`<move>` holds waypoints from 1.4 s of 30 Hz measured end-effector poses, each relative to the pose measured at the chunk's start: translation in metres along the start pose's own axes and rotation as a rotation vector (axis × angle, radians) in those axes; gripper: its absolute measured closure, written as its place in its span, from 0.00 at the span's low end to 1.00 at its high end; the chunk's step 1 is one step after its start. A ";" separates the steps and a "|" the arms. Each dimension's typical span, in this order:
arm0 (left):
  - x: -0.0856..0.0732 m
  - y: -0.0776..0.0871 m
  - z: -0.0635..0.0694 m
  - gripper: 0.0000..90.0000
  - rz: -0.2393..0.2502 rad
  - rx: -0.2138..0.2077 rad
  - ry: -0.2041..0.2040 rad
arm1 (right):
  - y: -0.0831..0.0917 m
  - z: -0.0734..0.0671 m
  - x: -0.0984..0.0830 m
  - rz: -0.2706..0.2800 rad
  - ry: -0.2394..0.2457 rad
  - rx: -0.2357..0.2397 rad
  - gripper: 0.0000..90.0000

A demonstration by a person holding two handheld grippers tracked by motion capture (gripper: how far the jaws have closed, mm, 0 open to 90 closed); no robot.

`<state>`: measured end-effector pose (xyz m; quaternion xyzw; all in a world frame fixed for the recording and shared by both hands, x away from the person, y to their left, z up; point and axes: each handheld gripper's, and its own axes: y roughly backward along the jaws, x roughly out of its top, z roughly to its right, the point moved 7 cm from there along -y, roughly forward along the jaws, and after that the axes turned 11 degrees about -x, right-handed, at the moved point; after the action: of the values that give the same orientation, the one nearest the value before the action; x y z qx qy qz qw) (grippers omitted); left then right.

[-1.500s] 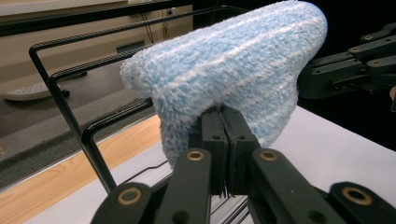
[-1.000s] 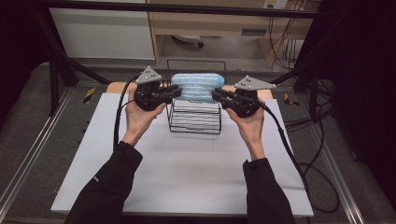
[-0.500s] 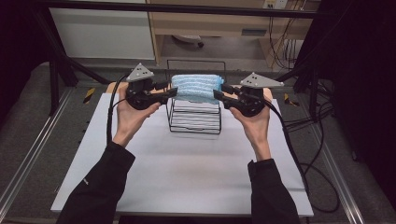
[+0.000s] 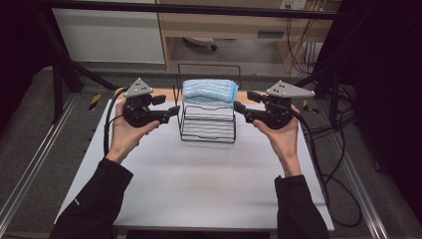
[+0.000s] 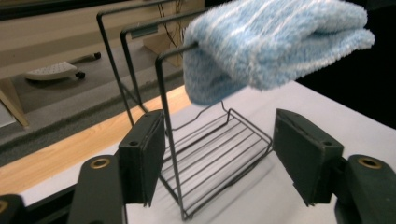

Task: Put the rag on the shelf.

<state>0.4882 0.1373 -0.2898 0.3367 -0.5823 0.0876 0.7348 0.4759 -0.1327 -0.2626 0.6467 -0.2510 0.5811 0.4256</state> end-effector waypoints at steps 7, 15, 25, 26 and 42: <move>-0.027 0.010 -0.002 0.30 -0.047 0.008 -0.001 | 0.007 0.007 -0.015 -0.035 -0.015 -0.003 0.25; -0.066 0.018 -0.005 0.21 -0.096 0.024 0.009 | 0.013 0.014 -0.045 -0.085 -0.008 -0.024 0.13; -0.118 0.026 -0.008 0.10 -0.130 0.034 0.044 | 0.022 0.020 -0.094 -0.156 -0.031 -0.021 0.07; -0.123 0.027 -0.008 0.09 -0.131 0.036 0.047 | 0.023 0.021 -0.098 -0.162 -0.036 -0.022 0.06; -0.194 0.039 -0.015 0.09 -0.172 0.041 0.082 | 0.036 0.024 -0.182 -0.251 -0.081 -0.011 0.02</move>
<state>0.4198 0.2271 -0.4533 0.3965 -0.5189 0.0494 0.7557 0.4230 -0.2019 -0.4282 0.6937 -0.1881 0.4953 0.4880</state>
